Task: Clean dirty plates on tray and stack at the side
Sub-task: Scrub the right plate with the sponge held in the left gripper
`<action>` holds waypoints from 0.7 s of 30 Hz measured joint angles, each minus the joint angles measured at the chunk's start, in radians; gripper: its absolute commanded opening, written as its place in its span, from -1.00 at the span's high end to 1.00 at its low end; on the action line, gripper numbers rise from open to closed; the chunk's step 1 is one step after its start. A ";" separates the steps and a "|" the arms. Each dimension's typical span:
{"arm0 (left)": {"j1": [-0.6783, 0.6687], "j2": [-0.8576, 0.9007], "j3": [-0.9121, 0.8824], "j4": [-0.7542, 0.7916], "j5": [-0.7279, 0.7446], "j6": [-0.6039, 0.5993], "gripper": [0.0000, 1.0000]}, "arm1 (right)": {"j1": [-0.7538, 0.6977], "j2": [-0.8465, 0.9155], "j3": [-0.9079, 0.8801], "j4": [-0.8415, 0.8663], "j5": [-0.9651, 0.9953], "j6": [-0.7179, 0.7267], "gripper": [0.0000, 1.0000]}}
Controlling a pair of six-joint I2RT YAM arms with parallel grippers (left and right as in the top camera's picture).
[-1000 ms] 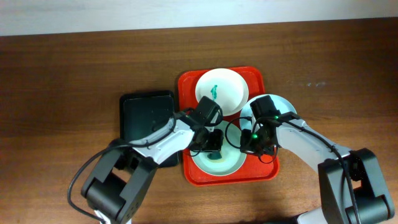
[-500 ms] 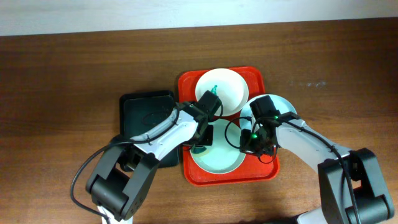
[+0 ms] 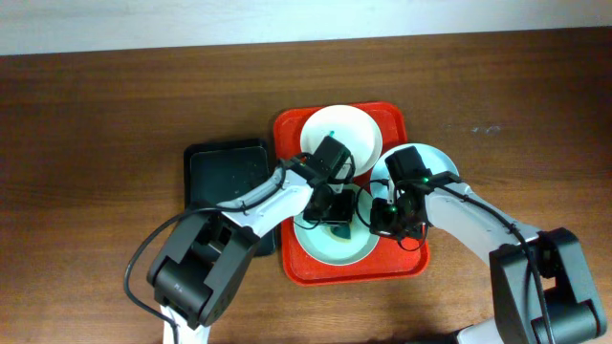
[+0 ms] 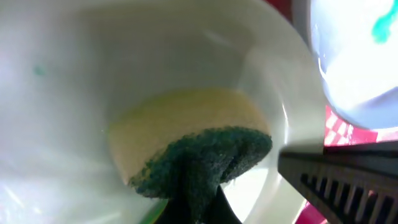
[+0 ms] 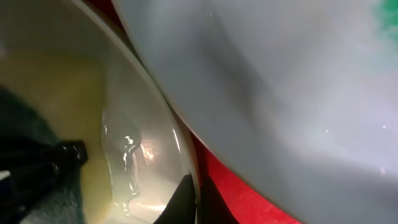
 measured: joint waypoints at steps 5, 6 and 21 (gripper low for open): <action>-0.001 0.000 0.025 -0.127 -0.047 -0.003 1.00 | 0.000 0.000 0.000 0.003 -0.006 -0.002 0.91; -0.004 0.000 0.036 -0.164 -0.074 -0.004 1.00 | 0.003 0.001 0.000 0.004 -0.008 -0.003 0.92; 0.005 0.041 0.244 -0.491 -0.517 -0.011 1.00 | 0.004 0.001 0.000 0.003 -0.011 -0.004 0.92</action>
